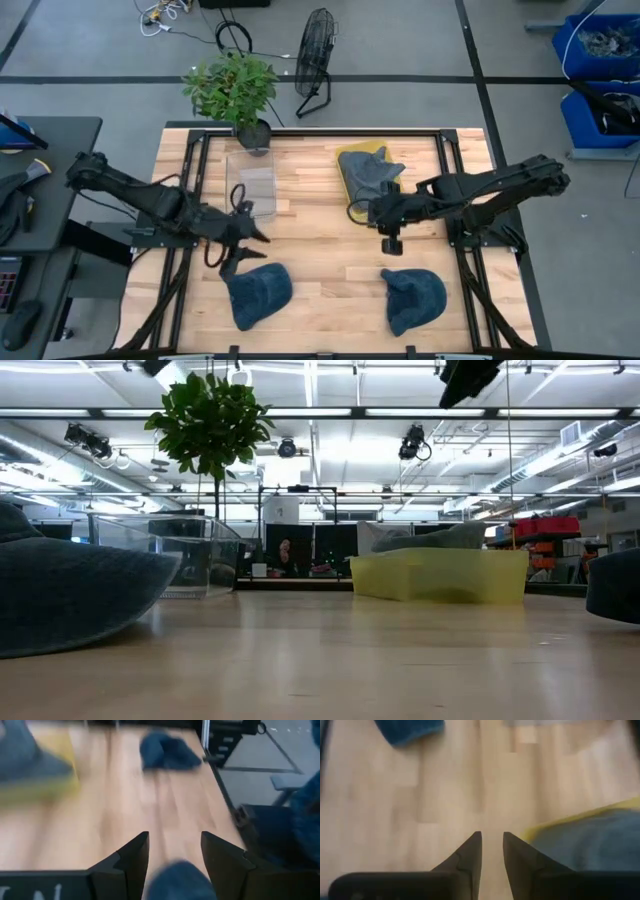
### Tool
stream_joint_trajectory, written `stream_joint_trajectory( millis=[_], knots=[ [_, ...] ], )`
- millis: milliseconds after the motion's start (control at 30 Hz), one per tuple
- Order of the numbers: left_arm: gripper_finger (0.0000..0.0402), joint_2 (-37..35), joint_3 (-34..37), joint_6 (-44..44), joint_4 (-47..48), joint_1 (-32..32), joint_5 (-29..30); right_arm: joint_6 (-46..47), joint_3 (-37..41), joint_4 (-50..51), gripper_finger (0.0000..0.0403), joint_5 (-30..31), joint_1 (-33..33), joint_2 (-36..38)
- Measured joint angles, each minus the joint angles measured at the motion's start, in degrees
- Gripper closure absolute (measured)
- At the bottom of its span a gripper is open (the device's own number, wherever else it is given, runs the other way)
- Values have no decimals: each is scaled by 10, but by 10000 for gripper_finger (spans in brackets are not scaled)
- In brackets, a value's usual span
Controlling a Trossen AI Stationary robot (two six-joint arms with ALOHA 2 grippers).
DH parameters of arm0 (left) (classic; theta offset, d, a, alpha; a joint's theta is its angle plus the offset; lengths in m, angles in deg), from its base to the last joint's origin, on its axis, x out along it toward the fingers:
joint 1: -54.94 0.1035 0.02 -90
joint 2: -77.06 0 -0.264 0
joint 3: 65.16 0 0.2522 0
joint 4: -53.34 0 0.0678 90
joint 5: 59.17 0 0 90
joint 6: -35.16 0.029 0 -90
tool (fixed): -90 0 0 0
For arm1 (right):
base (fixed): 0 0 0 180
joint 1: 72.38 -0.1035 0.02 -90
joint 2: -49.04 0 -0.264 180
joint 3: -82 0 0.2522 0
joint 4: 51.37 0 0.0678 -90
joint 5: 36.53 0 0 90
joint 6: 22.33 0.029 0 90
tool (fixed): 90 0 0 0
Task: Pick & Place hat
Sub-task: Put the left blue cap into the transparent bin
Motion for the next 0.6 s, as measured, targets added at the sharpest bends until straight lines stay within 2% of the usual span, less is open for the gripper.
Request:
stream_joint_trajectory(
  millis=[100, 200, 433, 600],
  knots=[
    [218, 12, 0, -111, 46, -37, 1, 70, 34, -56, 321, 1, -14, 0],
    [219, 39, 0, -165, 91, -76, 1, 90, 74, -103, 321, 1, -25, 0],
    [219, 140, 0, -220, 113, -136, 10, 97, 147, -178, 321, 1, -29, 0],
    [219, 226, 0, -221, 114, -156, 10, 116, 168, -216, 321, 2, -29, 0]
  ],
)
